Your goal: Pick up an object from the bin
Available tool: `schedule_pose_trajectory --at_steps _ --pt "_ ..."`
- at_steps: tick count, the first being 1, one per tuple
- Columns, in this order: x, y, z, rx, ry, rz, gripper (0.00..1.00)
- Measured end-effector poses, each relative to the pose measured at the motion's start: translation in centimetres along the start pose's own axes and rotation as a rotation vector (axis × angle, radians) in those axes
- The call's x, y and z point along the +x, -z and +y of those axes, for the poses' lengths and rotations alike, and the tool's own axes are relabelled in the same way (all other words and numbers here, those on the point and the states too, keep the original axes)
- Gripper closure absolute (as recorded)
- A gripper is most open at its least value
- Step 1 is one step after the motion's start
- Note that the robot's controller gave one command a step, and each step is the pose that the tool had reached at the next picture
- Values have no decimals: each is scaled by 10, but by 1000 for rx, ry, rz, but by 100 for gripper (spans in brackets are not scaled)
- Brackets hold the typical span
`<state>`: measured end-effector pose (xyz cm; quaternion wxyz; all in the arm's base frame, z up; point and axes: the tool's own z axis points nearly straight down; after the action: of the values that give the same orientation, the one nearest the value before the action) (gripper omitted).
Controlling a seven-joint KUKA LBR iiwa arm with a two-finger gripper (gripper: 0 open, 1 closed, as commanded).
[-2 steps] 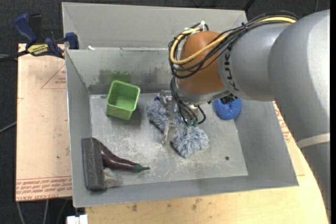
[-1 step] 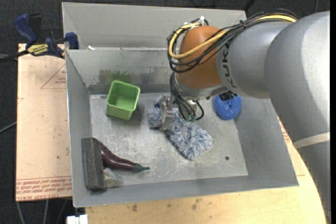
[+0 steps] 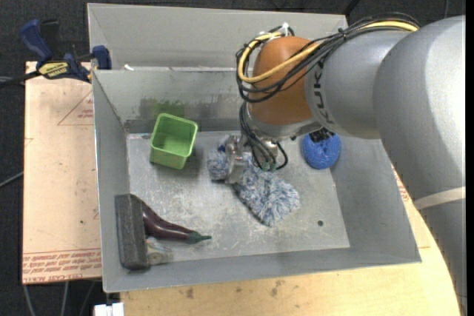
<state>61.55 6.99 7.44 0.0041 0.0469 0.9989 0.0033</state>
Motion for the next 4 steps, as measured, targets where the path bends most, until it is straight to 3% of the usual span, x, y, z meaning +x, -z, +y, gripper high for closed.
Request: schedule_pose_trajectory --at_steps 2,4 --pt "3 23 -1 3 0 9 100" --pt "0 48 0 4 0 2 100"
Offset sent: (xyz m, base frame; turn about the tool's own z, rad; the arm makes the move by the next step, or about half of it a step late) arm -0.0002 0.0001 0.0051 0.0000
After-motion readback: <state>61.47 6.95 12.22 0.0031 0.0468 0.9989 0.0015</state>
